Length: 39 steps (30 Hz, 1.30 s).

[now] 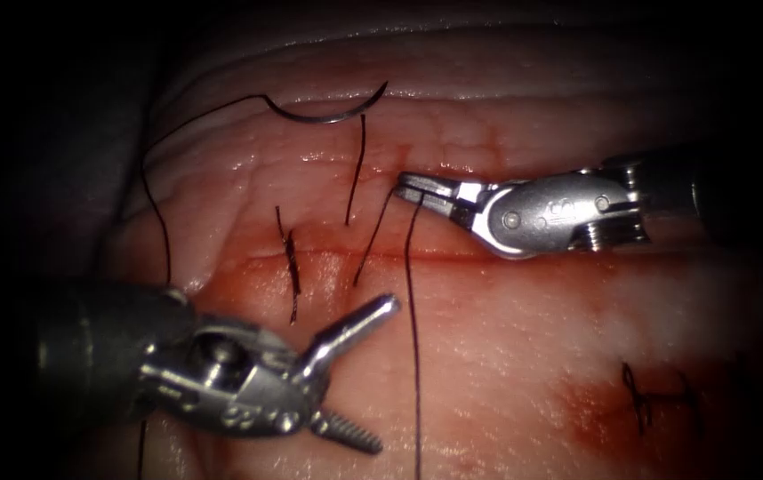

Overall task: Wound Closure
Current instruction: With the right tool, grab the suture to allow the left to regrasp a longer length of suture.

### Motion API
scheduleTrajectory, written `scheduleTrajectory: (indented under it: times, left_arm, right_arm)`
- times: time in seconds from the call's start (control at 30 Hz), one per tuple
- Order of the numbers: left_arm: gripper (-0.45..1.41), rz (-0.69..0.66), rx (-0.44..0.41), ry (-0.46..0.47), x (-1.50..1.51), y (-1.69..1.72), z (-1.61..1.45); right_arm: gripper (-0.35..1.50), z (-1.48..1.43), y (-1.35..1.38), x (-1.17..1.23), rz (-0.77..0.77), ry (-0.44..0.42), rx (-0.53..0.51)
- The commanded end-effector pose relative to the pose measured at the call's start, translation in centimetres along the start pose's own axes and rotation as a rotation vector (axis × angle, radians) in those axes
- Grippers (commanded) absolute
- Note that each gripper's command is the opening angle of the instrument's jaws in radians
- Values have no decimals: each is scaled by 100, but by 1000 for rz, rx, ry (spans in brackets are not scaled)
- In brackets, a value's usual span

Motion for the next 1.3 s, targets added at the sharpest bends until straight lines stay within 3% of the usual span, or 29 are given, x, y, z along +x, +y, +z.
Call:
scheduleTrajectory:
  times: [0.03,0.47,0.57,0.6,0.67,0.7,0.83,0.93,1.13,1.23,1.3]
  left_arm:
    - [111,13,10,-1,0,4,8]
    - [100,110,37,30,34,10,13]
    - [86,117,38,29,33,10,16]
    - [74,117,39,29,32,10,17]
    - [26,117,39,30,31,10,19]
    - [-42,131,39,40,32,11,21]
    - [-45,165,42,50,28,9,14]
    - [-45,154,67,7,21,5,-3]
    - [-45,141,140,-82,0,-13,-64]
    - [-45,134,158,-116,-10,-22,-97]
    - [-45,137,162,-139,-15,-27,-114]
  right_arm:
    - [-35,8,-3,-6,11,2,2]
    - [-35,13,2,-18,49,-8,-2]
    - [-35,13,-2,-18,47,-9,1]
    - [-35,13,-3,-17,53,-11,3]
    - [-35,12,-4,-17,52,-11,4]
    - [-35,12,-4,-17,52,-10,4]
    - [-35,11,-6,-15,58,-10,5]
    - [-35,8,-11,-13,63,-6,11]
    - [-35,-6,-28,1,69,11,33]
    - [56,-14,-38,13,75,39,38]
    - [89,-20,-42,21,79,65,55]
